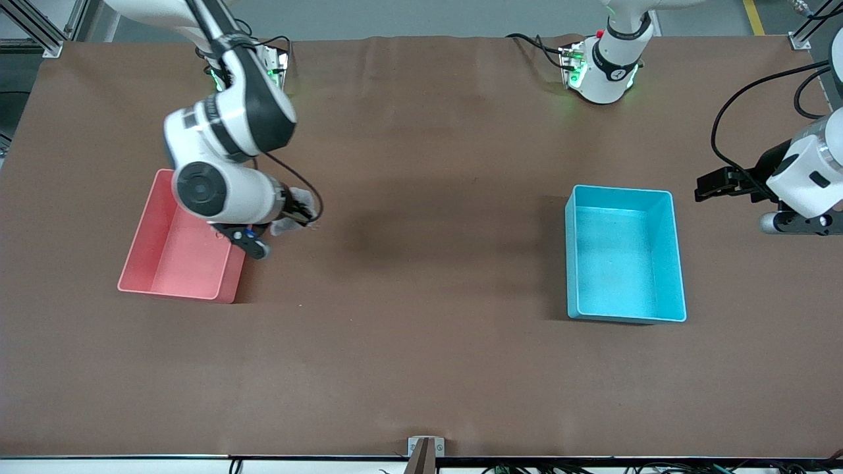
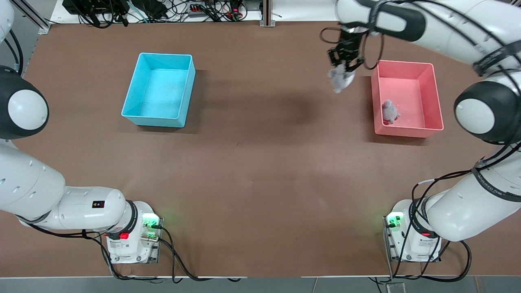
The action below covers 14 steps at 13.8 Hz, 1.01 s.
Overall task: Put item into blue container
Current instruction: 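Carry the plush to mid-table with the right gripper while the left gripper approaches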
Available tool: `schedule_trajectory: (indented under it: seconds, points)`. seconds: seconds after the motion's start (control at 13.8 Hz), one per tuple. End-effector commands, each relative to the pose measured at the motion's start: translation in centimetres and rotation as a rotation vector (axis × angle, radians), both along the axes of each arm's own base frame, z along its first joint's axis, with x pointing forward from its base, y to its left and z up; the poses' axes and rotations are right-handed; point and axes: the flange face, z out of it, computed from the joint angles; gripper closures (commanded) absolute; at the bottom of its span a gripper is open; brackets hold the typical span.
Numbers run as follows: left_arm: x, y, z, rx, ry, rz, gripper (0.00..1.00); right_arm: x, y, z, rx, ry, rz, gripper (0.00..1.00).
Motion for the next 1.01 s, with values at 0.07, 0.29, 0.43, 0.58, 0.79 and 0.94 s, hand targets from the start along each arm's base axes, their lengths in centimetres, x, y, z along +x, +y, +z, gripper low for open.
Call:
schedule_trajectory:
  seconds: [0.07, 0.29, 0.43, 0.58, 0.79, 0.94]
  points:
    - [-0.9, -6.9, -2.9, 0.000, 0.027, 0.026, 0.00, -2.2, 9.8, -7.1, -0.007, -0.057, -0.129, 1.00]
    - [-2.0, -11.3, -7.1, -0.023, 0.014, 0.059, 0.00, -2.8, 14.6, -11.5, -0.016, -0.112, -0.206, 1.00]
    - [-2.6, -13.2, -9.4, -0.042, -0.002, 0.092, 0.00, -2.6, 17.3, -12.9, -0.024, -0.120, -0.242, 1.00]
    - [-2.9, -14.7, -10.9, -0.046, -0.015, 0.103, 0.00, -2.7, 18.5, -13.7, -0.018, -0.133, -0.255, 1.00]
    - [-2.7, -15.6, -12.2, -0.056, -0.039, 0.112, 0.00, -2.9, 19.8, -14.3, 0.038, -0.151, -0.316, 1.00]
    - [-2.3, -15.7, -12.8, -0.062, -0.049, 0.114, 0.00, -3.2, 20.2, -14.9, 0.047, -0.151, -0.325, 1.00]
